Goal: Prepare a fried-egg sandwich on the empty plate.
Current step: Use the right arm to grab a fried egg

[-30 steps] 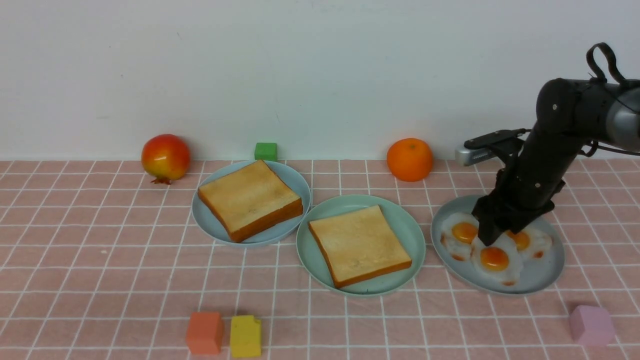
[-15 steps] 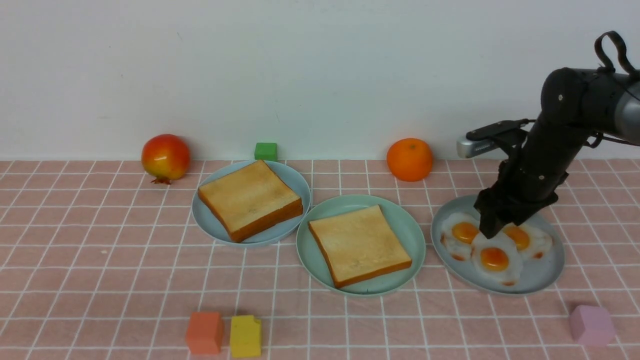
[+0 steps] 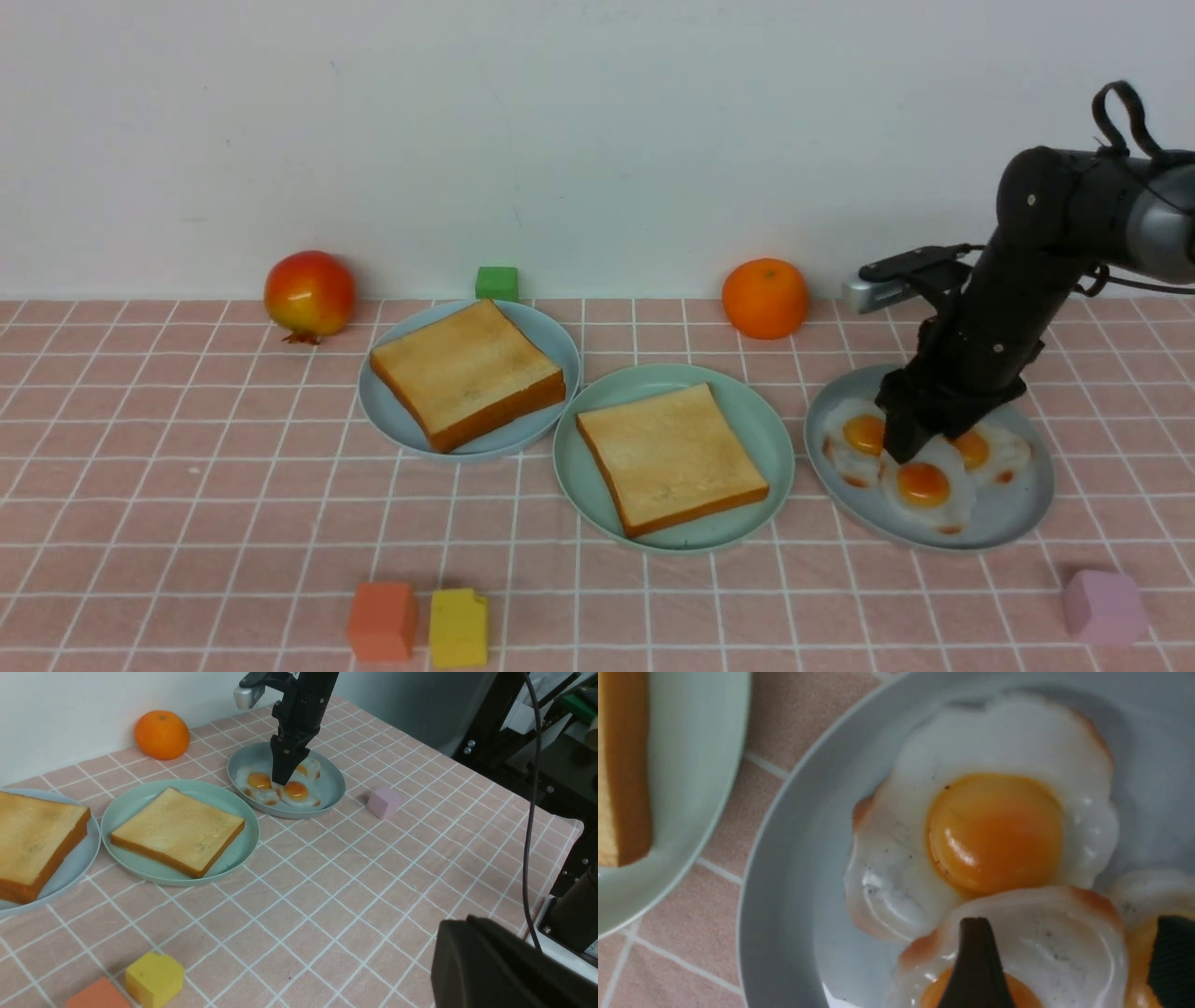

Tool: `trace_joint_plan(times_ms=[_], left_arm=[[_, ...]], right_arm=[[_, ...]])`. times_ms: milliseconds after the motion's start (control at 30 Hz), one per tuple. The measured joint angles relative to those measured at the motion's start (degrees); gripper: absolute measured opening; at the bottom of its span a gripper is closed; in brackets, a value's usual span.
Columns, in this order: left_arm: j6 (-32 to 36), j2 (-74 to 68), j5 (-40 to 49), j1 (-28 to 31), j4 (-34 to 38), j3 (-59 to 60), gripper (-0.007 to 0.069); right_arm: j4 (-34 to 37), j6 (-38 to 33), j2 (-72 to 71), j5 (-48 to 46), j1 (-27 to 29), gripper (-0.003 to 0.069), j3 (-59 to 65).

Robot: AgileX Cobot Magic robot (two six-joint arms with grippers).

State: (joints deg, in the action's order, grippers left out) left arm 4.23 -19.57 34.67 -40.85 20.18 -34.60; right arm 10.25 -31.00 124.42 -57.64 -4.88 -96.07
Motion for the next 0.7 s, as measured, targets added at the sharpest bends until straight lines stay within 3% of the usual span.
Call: trace_joint_plan(times_ms=[167, 567, 700], left_arm=[[0.0, 0.0, 0.0, 0.0, 0.0, 0.0, 0.0012], [0.0, 0.0, 0.0, 0.0, 0.0, 0.0, 0.0013], [0.0, 0.0, 0.0, 0.0, 0.0, 0.0, 0.0013]], right_arm=[[-0.1, -0.2, 0.0, 0.0, 0.0, 0.0479, -0.1], [2.0, -2.1, 0.4, -1.2, 0.1, 0.0215, -0.1], [1.3, -2.2, 0.0, -1.3, 0.1, 0.0070, -0.1]])
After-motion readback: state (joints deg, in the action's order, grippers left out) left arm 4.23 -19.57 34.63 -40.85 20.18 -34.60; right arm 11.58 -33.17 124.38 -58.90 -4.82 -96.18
